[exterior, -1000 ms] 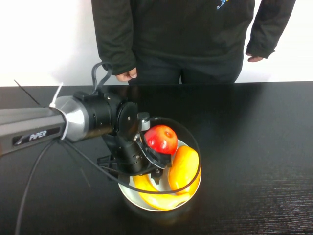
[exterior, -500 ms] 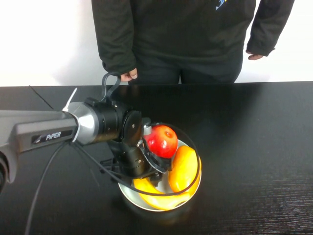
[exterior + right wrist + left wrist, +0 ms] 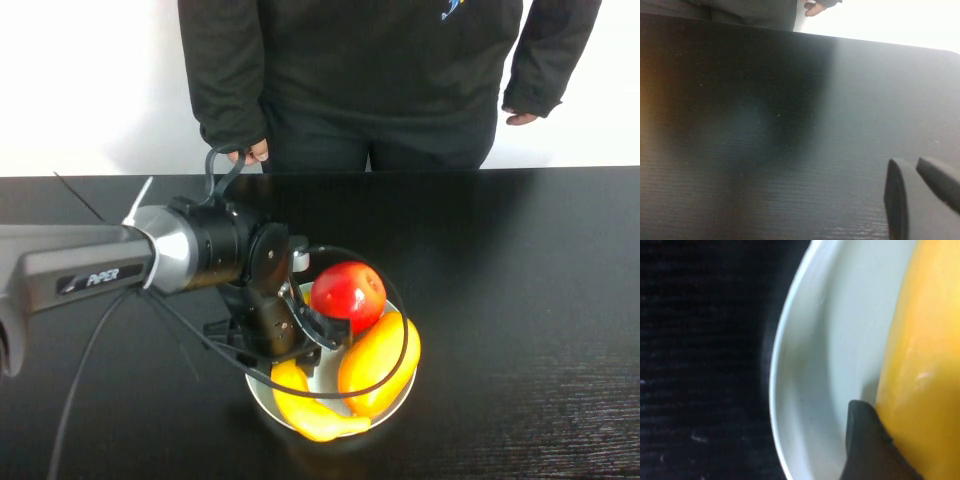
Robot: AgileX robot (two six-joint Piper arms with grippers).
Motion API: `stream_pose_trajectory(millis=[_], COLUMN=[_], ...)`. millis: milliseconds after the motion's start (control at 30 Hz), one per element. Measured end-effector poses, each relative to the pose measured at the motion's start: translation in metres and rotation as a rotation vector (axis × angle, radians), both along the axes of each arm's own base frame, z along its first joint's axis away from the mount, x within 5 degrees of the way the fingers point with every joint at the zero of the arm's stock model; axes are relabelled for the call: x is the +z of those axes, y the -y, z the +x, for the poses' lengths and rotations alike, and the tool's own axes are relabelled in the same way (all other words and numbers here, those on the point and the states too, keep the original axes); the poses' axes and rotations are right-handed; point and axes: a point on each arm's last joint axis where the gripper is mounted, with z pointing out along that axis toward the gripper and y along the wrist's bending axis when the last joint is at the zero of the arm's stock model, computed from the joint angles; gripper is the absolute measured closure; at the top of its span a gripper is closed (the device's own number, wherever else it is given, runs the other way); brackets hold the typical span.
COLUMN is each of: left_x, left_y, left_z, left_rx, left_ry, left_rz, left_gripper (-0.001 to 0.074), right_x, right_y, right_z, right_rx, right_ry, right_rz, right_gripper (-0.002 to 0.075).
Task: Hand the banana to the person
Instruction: Pick up the banana, then hand the grabbed banana to the person
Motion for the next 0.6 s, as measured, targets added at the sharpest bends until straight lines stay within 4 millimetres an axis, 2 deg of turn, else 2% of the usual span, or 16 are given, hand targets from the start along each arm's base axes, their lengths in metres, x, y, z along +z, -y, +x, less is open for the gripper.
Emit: stream_pose_trajectory(millis=[133, 367, 467, 600], left_x=[0.014, 0.051, 0.078, 0.124], left_y=[-0.002, -0.011, -0.019, -0.031], left_z=[-0.002, -0.015, -0.027, -0.051], left_rx=[-0.003, -0.030, -0.098, -0.257], left_ry=[0.014, 0.014, 0.046, 0.137], left_rz=[-0.010, 0.009, 0.070, 0.153], left_gripper=[0.0451, 0.0451, 0.0451, 0.0451], right_x=[0.000, 0.000, 0.000, 0.000], right_y=[0.000, 0.000, 0.000, 0.000], right_z=[0.000, 0.000, 0.000, 0.000], right_rx=[0.000, 0.000, 0.000, 0.000], right_ry=[0.000, 0.000, 0.000, 0.000], right_rz=[0.000, 0.000, 0.000, 0.000], right_gripper=[0.0733, 0.0733, 0.0733, 0.0733])
